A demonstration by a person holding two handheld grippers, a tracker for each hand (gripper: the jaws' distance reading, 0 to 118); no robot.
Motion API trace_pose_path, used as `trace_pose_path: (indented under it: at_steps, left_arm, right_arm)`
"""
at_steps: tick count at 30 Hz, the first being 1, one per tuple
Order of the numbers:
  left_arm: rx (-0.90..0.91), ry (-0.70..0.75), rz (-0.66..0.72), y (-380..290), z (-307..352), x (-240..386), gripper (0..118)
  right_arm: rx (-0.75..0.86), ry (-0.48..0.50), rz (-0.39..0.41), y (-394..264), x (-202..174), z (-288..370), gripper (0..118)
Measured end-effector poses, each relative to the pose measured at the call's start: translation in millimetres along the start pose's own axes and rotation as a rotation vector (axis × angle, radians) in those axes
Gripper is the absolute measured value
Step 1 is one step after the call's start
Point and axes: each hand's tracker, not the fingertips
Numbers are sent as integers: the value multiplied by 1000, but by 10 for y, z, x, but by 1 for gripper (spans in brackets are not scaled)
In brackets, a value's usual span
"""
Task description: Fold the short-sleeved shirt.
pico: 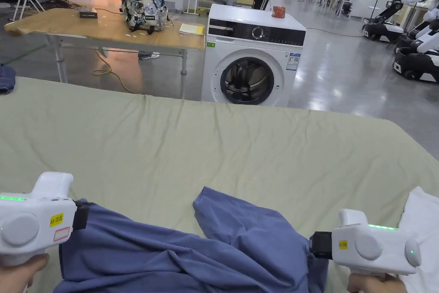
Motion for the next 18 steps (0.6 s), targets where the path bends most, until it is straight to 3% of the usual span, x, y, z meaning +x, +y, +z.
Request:
trace_pose_path:
  at_steps: [3, 4, 7, 8, 11, 13, 16, 18]
  left_arm:
    - [-5, 1, 27, -56, 32, -51, 0]
    - [-6, 3, 30, -64, 11, -62, 0]
    - [-22, 10, 28, -109, 1, -67, 0]
    - [-25, 11, 22, -118, -10, -58, 0]
    - [-22, 17, 11, -109, 26, -59, 0]
    - [-2, 14, 18, -71, 112, -52, 0]
    - [35, 17, 22, 48, 241, -93, 0]
    - [83, 18, 28, 160, 381, -151, 0]
  right_arm:
    - [-54, 45, -38, -64, 5, -144, 74]
    - [-70, 54, -26, -79, -11, -186, 68]
    - [-90, 82, -61, -126, -80, -190, 15]
    - [-82, 67, -65, -131, -111, -193, 3]
    - [-49, 34, 4, -168, -198, -81, 3]
    - [63, 17, 41, -160, -240, 108, 3]
    - [181, 31, 26, -62, -235, 456, 2]
    - [261, 6, 58, 62, -235, 706, 2]
